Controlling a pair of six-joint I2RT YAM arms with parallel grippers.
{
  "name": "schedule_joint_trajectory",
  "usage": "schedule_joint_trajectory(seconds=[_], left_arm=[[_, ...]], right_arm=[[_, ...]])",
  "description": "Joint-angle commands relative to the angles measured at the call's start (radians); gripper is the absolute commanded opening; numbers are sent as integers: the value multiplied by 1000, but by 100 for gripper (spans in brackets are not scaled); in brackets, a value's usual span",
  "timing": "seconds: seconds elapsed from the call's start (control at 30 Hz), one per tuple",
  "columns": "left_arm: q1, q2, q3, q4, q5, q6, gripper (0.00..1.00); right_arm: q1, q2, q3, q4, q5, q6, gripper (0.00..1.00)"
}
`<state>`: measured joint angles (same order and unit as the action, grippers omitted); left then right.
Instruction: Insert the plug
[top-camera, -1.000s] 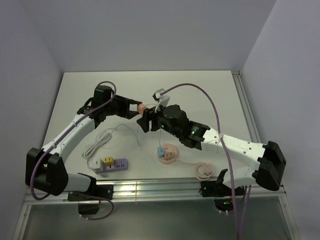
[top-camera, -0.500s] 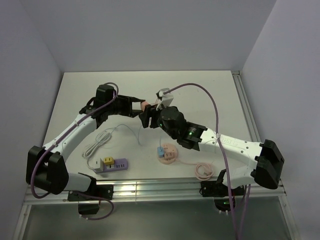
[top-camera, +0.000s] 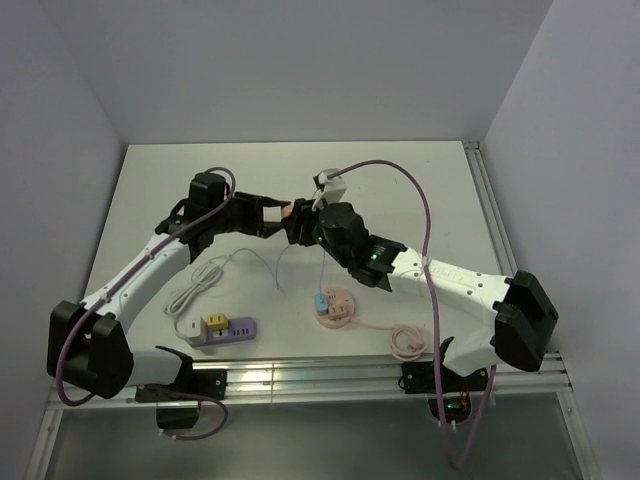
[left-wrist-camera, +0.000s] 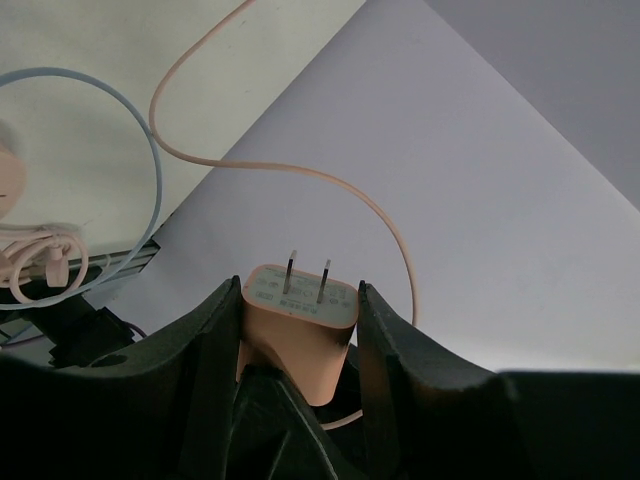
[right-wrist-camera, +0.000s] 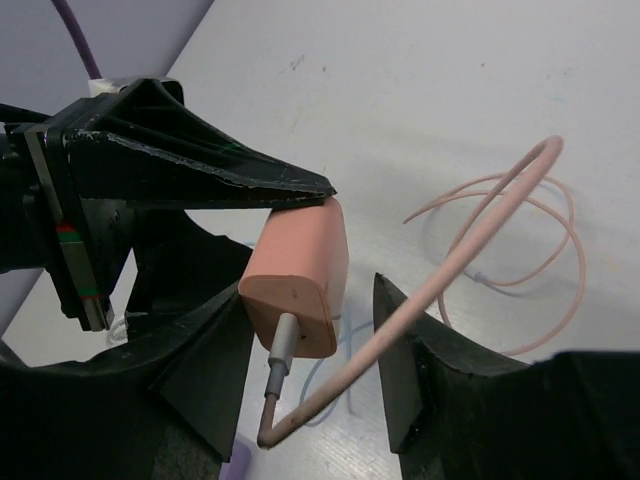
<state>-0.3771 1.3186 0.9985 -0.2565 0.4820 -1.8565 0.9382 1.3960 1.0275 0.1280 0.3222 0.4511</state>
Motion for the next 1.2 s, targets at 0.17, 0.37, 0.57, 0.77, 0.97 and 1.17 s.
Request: schedule_joint_trajectory(seconds=[0.17,0.37,0.57,0.77,0.97,1.17], left_arm=[[-22,-58,-8,65,33,-7,0],[-25,-39,3,44,67,109,58],[-16,2,191,-179,-100,457,90],[-40,-31,333,-380,-334,759,100],[-109,-133,214,-324,-324,873,94],[-229,-118,108,-346,-304,912,72]], right_arm=[[-19,64,133,-28,-3,3,7],[-68,14,106,-100,-3,50,0],[-218,-116,-3,-220,38,75,0],[-321,-198,-33,-401,167,54,0],[-351,-200,0,-603,68,-40,0],[-351,-190,-4,-754,-181,-52,0]])
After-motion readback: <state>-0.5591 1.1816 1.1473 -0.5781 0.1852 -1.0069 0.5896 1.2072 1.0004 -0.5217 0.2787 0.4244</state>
